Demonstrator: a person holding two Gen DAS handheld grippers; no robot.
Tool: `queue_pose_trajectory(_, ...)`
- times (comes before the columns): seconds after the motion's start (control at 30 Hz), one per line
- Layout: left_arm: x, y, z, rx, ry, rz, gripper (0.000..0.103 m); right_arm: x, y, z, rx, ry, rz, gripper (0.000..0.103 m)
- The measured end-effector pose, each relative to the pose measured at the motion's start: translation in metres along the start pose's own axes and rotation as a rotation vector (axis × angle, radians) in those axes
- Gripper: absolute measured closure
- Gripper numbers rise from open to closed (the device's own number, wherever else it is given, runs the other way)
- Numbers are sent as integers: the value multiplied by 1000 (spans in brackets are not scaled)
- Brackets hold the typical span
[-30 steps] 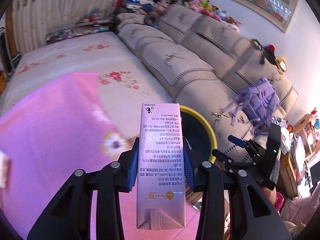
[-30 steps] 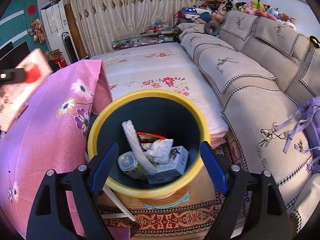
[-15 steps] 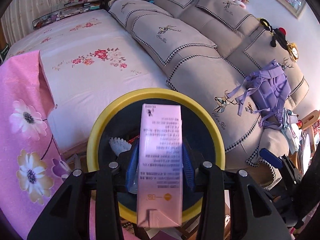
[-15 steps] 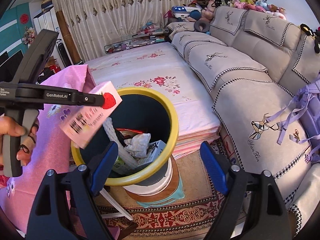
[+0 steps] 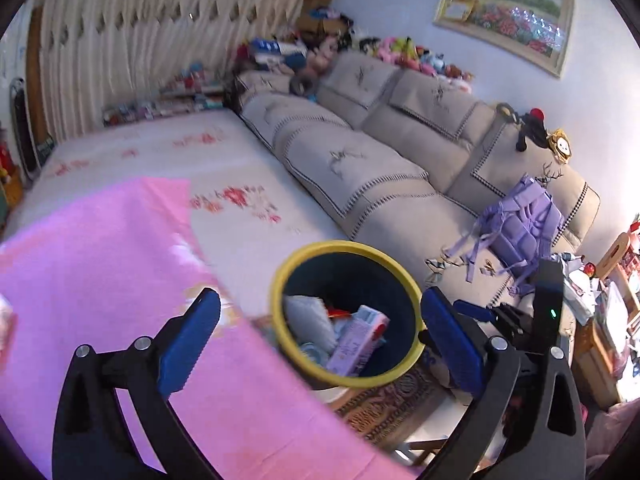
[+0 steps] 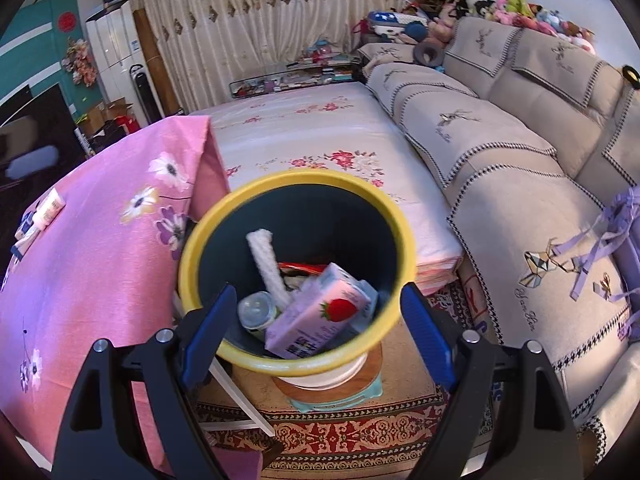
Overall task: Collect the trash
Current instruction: 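Move the right tool to the white pill bottle and grasp it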
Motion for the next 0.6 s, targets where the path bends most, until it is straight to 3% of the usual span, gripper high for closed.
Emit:
queue_pose_trajectory(0.27, -92, -144, -8, 159, -7, 213, 5, -73, 2, 18, 15, -92, 72, 23)
queue_pose_trajectory(0.6, -192, -268, -55, 207, -45, 447, 5, -221, 24, 38, 13, -272, 243, 23)
Point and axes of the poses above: each gripper's, at about its wrist camera, not at the fingertips, and y roughly the way its jaws point, x to its right, z to its top, the point moved 9 cm from there along y, roughly the way its jaws point, and after that the axes turned 14 degrees about x, right-handed, at the moved point
